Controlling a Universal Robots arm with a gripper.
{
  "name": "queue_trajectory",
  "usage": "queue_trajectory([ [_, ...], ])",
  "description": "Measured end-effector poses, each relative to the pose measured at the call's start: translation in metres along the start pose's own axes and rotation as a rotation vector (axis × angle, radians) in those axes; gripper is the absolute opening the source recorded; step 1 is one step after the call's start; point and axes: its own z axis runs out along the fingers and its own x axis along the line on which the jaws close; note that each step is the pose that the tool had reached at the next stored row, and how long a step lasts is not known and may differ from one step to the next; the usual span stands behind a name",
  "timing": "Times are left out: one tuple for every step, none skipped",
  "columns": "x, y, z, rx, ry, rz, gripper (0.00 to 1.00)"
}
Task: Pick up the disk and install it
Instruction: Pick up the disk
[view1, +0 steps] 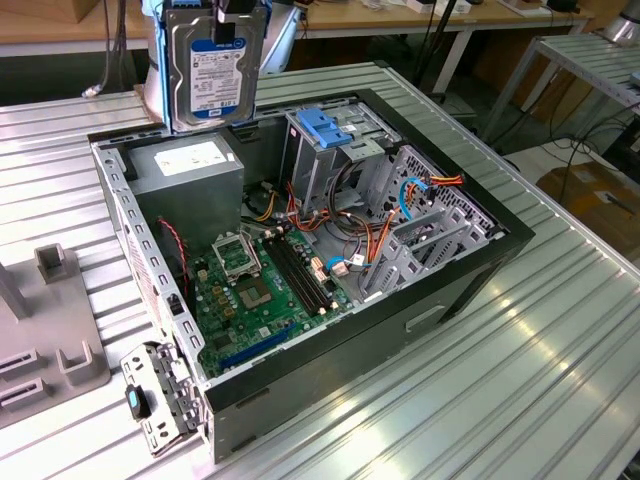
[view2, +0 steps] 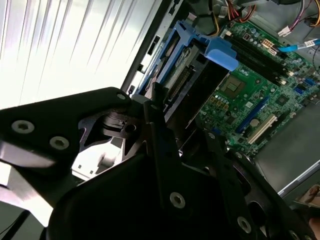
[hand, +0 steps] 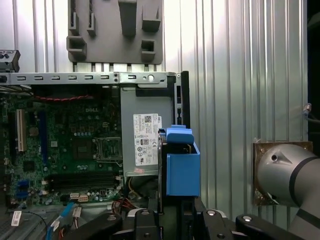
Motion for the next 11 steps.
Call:
queue_trajectory([
  [0.0019, -0.0003, -0.0002, 0.0000, -0.0001, 0.000, 0.35],
  [0.0050, -0.0007, -0.0007, 0.0000, 0.0001, 0.000, 0.35],
  [0.0089, -0.0011, -0.0011, 0.0000, 0.0000, 0.000, 0.35],
  [0.0123, -0.0013, -0.0015, 0.0000, 0.0000, 0.000, 0.35],
  [0.0136, -0.0014, -0.0016, 0.0001, -0.0001, 0.000, 0.35],
  [0.0136, -0.0014, -0.0016, 0.0001, -0.0001, 0.000, 0.35],
  [0.0136, -0.0015, -0.0017, 0.0001, 0.0000, 0.000, 0.35],
  [0.0136, -0.0015, -0.0017, 0.0000, 0.0000, 0.000, 0.35],
  [0.0136, -0.0014, -0.0017, 0.0000, 0.0001, 0.000, 0.35],
  [0.0137, -0.0015, -0.0017, 0.0000, 0.0001, 0.000, 0.35],
  [0.0137, -0.0018, -0.0017, 0.0000, 0.0001, 0.000, 0.35],
])
